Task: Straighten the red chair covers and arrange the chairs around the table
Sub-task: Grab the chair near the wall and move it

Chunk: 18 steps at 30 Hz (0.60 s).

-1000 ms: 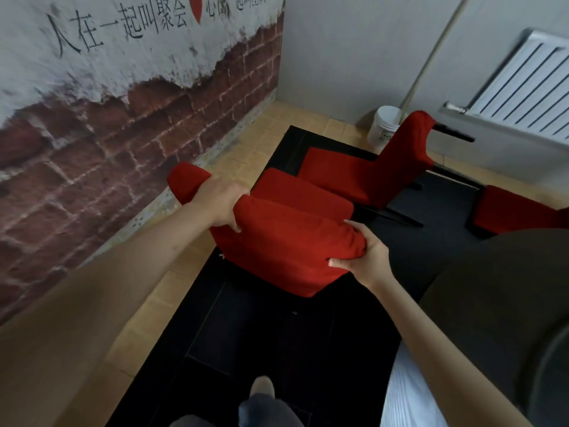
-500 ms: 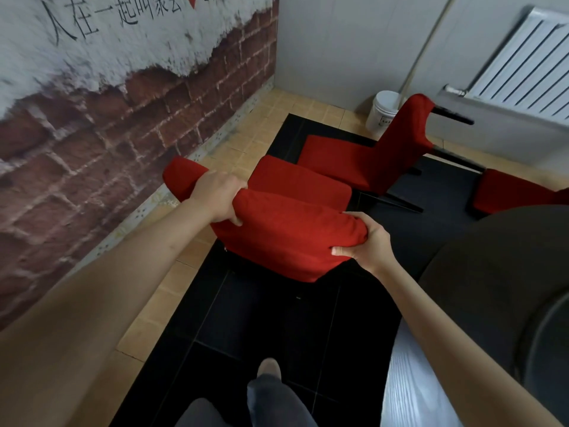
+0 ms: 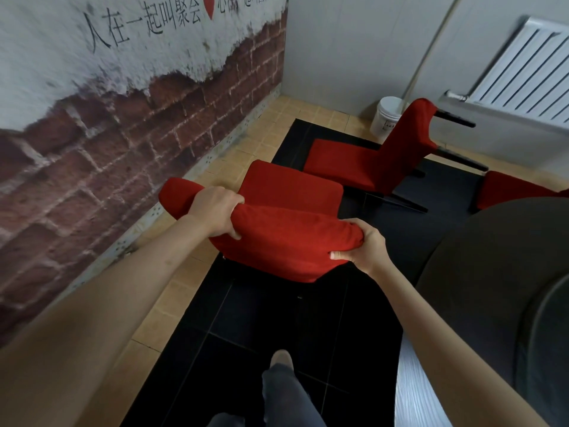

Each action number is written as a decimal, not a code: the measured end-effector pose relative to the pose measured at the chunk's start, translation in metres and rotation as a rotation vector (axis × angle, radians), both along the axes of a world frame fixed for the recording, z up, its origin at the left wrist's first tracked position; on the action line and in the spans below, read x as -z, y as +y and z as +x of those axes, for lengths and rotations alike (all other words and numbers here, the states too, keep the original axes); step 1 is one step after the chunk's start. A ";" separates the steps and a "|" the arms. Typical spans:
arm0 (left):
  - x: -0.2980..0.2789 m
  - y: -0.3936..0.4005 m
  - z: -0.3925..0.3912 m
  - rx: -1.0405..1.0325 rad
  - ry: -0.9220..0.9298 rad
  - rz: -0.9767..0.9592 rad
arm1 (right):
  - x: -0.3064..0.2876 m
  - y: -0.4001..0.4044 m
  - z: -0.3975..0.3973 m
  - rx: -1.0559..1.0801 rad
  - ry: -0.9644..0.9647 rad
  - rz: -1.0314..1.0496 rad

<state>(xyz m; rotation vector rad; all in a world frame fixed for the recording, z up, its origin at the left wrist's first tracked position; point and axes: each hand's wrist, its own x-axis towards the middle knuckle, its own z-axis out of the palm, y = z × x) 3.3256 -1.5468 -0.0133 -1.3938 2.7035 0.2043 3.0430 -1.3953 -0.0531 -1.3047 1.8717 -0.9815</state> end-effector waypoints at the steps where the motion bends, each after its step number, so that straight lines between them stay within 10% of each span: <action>1: -0.001 0.002 0.007 -0.009 0.003 0.010 | -0.001 0.000 0.006 -0.006 -0.007 0.003; 18: -0.005 0.058 0.170 -0.222 0.050 0.044 | -0.002 0.000 0.143 -0.215 0.010 0.024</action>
